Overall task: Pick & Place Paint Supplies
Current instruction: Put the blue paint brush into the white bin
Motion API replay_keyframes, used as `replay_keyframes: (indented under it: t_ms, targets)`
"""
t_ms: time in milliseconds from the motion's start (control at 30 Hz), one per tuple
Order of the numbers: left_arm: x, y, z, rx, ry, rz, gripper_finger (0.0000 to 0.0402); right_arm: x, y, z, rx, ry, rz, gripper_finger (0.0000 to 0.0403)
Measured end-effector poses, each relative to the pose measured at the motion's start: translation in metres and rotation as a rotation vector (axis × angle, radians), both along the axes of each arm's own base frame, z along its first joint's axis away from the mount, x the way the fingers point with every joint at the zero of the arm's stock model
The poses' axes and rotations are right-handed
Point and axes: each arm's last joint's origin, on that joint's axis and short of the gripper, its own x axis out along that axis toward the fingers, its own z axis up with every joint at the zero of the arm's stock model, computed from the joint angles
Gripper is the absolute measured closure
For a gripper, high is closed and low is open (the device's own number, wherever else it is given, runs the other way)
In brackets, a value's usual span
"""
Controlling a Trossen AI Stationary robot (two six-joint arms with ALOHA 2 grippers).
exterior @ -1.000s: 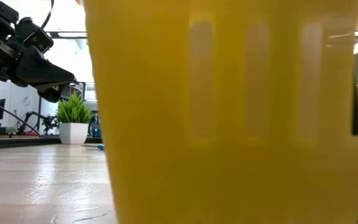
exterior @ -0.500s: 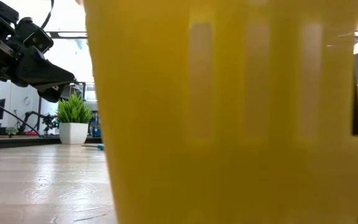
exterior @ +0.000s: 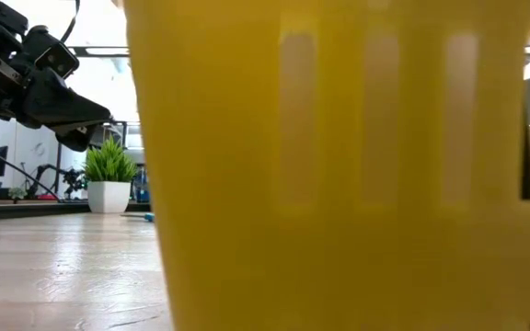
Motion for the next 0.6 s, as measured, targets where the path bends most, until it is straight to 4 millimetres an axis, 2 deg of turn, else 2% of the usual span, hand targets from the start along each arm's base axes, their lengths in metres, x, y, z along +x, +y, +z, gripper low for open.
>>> replay_keyframes:
  t_ms: [600]
  targets:
    - [0.0, 0.0, 0.0, 0.0, 0.0, 0.0, 0.0401, 0.008, 0.002, -0.035, 0.111, 0.103, -0.08, 0.0133]
